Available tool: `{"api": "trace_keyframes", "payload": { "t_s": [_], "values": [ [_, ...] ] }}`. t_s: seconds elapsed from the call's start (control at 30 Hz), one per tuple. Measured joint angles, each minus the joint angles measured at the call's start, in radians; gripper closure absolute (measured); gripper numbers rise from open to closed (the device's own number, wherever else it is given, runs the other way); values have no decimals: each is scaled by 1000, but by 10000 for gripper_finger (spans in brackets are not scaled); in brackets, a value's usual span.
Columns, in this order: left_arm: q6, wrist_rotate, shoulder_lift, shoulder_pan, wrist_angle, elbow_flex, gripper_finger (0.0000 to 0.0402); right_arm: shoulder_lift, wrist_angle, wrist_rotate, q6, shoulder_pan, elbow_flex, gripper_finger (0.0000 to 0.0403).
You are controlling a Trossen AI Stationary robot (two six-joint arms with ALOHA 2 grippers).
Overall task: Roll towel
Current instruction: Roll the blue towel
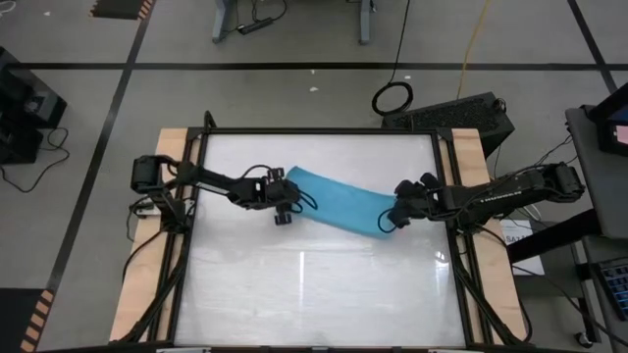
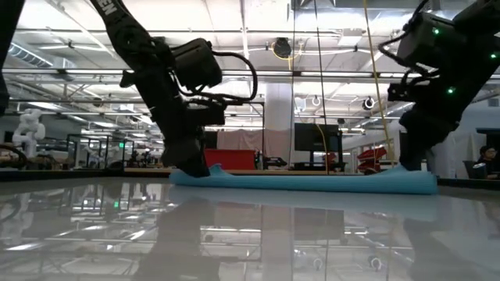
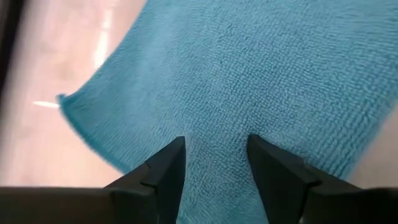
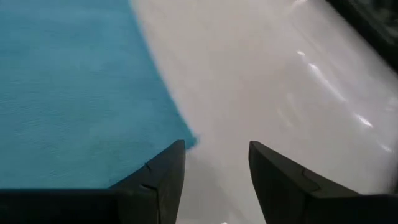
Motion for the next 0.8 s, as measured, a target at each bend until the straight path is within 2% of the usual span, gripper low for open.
{"api": "trace_keyframes", "payload": {
  "t_s": [0.1,0.23,0.33,0.67,0.8],
  "values": [
    [67,-71,2,30,-3,-2,220,0,130,-63,-72,0,0,234],
    [116,-113,3,86,18,-3,220,12,349,-185,-194,0,0,234],
    [154,-130,4,135,55,-4,220,49,466,-239,-243,0,0,234],
    [185,-129,4,278,247,-2,220,297,622,-263,-266,-35,0,234],
    [158,-38,3,281,251,16,220,375,658,-267,-233,-35,0,234]
  ]
}}
